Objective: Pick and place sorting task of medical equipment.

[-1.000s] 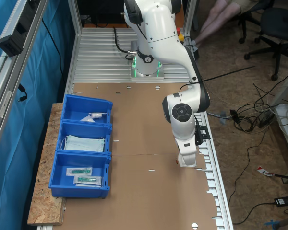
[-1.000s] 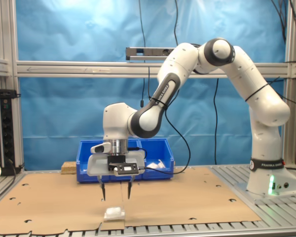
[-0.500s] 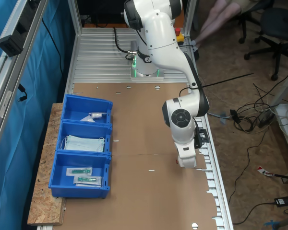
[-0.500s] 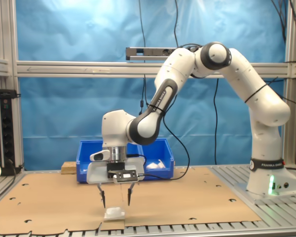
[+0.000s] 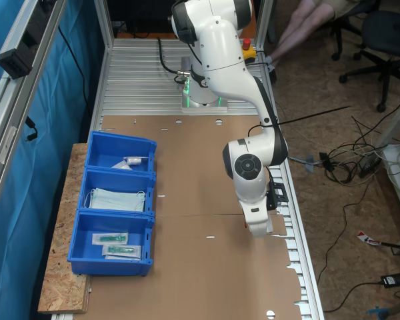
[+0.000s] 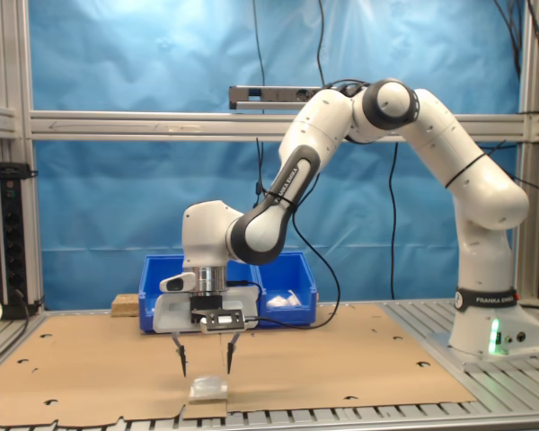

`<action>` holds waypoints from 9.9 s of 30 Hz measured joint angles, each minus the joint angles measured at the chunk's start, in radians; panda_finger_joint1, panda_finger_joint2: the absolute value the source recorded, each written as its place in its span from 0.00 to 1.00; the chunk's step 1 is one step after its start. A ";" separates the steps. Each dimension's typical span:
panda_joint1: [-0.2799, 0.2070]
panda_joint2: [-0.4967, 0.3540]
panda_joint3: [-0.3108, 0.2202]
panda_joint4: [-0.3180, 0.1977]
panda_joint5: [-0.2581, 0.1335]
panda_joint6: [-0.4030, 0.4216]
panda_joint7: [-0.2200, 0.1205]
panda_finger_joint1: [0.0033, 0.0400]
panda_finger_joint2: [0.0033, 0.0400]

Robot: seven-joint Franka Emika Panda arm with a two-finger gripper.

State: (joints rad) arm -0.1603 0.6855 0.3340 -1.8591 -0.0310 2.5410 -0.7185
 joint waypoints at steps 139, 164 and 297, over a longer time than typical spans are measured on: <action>0.048 0.040 -0.037 -0.002 0.000 0.009 0.000 1.00 1.00; 0.049 0.037 -0.037 0.000 0.000 0.012 0.000 0.26 0.26; -0.197 -0.606 -0.550 -0.305 0.007 -0.487 0.000 0.12 0.12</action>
State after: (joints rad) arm -0.3577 0.0793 -0.2165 -2.1645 -0.0239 2.0541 -0.7186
